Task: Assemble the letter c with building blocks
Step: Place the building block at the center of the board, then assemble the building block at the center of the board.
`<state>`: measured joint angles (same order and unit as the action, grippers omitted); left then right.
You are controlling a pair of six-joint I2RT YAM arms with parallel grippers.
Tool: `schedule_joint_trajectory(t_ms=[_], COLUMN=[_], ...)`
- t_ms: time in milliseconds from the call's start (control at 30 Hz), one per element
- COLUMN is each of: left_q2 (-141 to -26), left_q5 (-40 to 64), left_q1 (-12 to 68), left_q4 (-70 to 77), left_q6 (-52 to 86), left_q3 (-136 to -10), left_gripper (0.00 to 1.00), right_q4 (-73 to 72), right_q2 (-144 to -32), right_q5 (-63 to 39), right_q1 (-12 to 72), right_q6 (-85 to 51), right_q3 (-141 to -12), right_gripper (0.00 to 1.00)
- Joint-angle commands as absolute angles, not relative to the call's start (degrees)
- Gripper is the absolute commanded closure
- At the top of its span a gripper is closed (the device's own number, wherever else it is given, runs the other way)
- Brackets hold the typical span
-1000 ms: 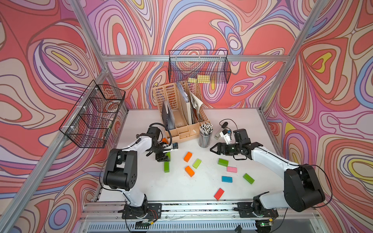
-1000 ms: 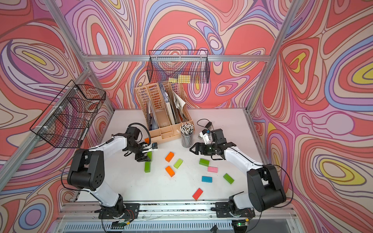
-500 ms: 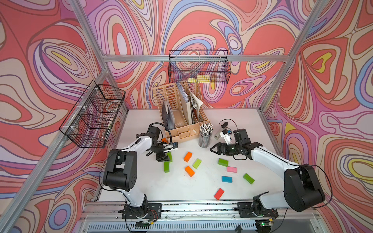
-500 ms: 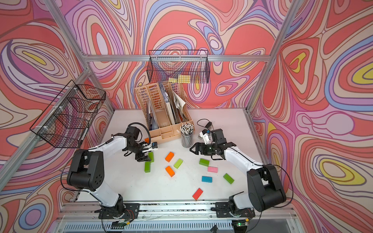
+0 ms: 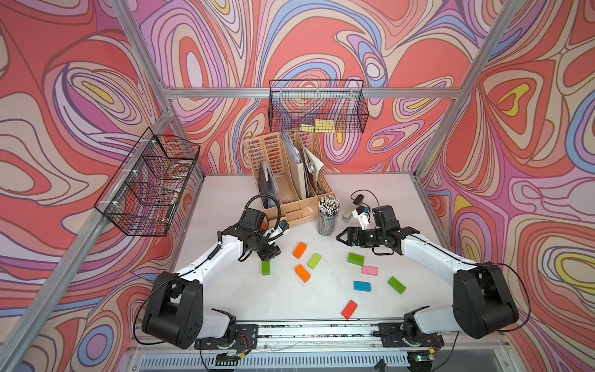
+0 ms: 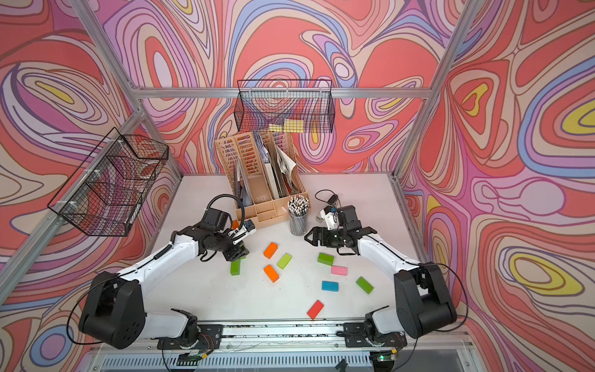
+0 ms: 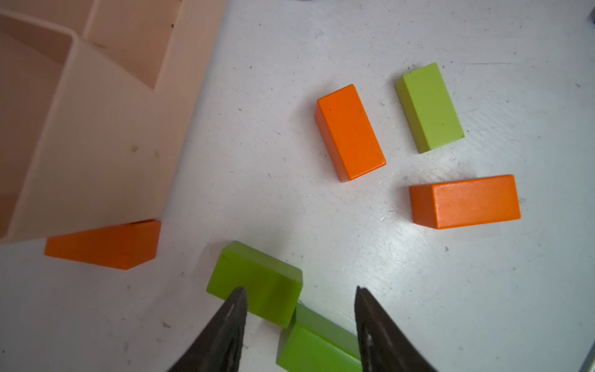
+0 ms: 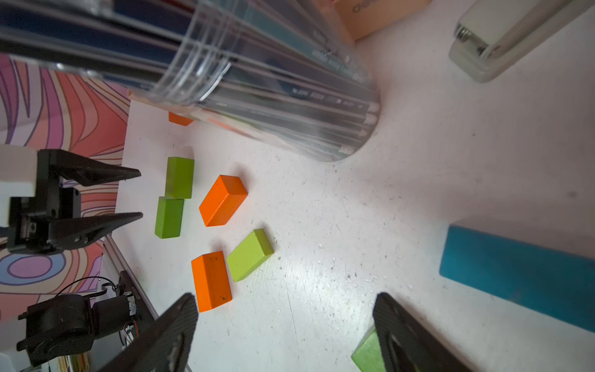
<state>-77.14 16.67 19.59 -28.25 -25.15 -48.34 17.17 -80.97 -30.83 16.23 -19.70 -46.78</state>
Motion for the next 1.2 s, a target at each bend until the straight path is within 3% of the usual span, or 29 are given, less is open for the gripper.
schedule_joint_trajectory(t_ms=[0, 200, 367, 533, 733, 867, 1167], left_q2=[-71.9, -62.2, -63.3, -65.1, -69.5, -72.6, -79.5], left_q5=[6.9, -0.5, -3.5, -1.6, -0.5, 4.2, 3.9], left_q1=[20.4, 23.3, 23.4, 23.5, 23.4, 23.7, 24.9], left_q4=[-25.9, -33.8, -44.3, -45.3, -45.0, -42.7, -40.8], left_q6=[-1.9, 14.5, 22.3, 24.4, 25.6, 25.2, 25.0], left_q3=[-48.6, -47.4, -48.6, -47.1, -45.9, -45.3, -46.3], left_gripper=[0.49, 0.5, 0.5, 0.46, 0.42, 0.45, 0.48], right_q4=[15.2, 12.0, 8.6, 6.3, 7.3, 7.6, 7.1], right_q2=[-79.1, -78.5, -77.7, -79.7, -80.5, -80.5, -80.1], right_q5=[-27.3, -32.0, -39.0, -45.0, -44.0, -43.5, -43.9], right_q1=[16.6, 17.1, 17.8, 17.8, 17.9, 18.0, 17.9], right_q6=[-21.1, -23.3, -25.5, -28.8, -28.1, -27.9, -28.1], right_q3=[-45.5, -43.6, -42.2, -42.0, -42.0, -41.9, -41.5], right_gripper=[0.11, 0.12, 0.14, 0.17, 0.18, 0.18, 0.18])
